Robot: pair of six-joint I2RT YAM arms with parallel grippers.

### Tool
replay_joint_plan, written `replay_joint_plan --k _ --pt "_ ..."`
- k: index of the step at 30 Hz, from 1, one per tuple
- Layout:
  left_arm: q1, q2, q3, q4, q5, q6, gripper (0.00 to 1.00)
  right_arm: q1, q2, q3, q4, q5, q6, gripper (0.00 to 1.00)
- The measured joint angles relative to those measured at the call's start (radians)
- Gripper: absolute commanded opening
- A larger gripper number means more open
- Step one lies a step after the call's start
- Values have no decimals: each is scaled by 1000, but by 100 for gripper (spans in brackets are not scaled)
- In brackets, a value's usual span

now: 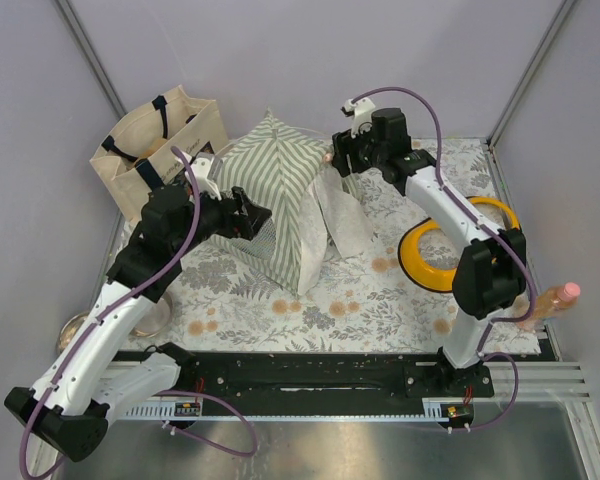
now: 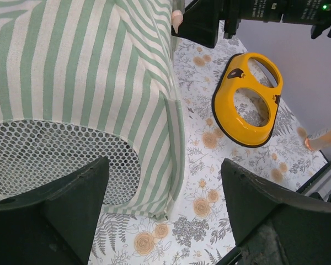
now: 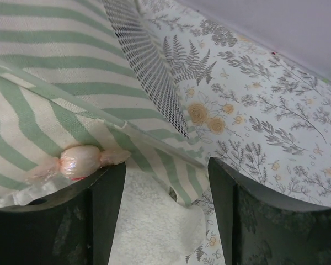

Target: Set up the pet tent

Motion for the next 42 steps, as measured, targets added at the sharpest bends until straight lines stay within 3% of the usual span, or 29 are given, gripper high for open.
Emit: replay_joint_plan --k 3,6,10,12,20,26,32,33,35,37,42 --pt "0 -2 -1 -18 -8 1 86 0 57 39 -19 -47 -57 61" --pt "0 -2 -5 -32 -19 5 86 0 98 100 -29 -61 -90 46" --pt "0 -2 -5 -47 -37 16 86 0 113 145 -29 -56 -125 8" --pt "0 -2 -5 -47 -43 23 86 0 106 137 -22 -44 -156 0" --pt "0 5 -5 -46 -49 35 86 3 -88 -113 60 107 -213 0" --pt "0 24 -5 -45 -48 37 86 5 -285 -294 79 334 -217 0" --pt "0 26 -10 -45 -50 34 86 10 -346 -319 80 525 -210 0" --pt "0 27 -11 -46 -52 29 86 13 -343 -319 79 549 -203 2" --pt "0 29 -11 -47 -61 24 86 27 -330 -319 80 576 -186 17" --pt "0 29 -11 -55 -82 18 86 52 -307 -317 79 592 -165 40" --pt "1 26 -19 -111 -155 -7 87 132 -230 -264 27 595 -118 79"
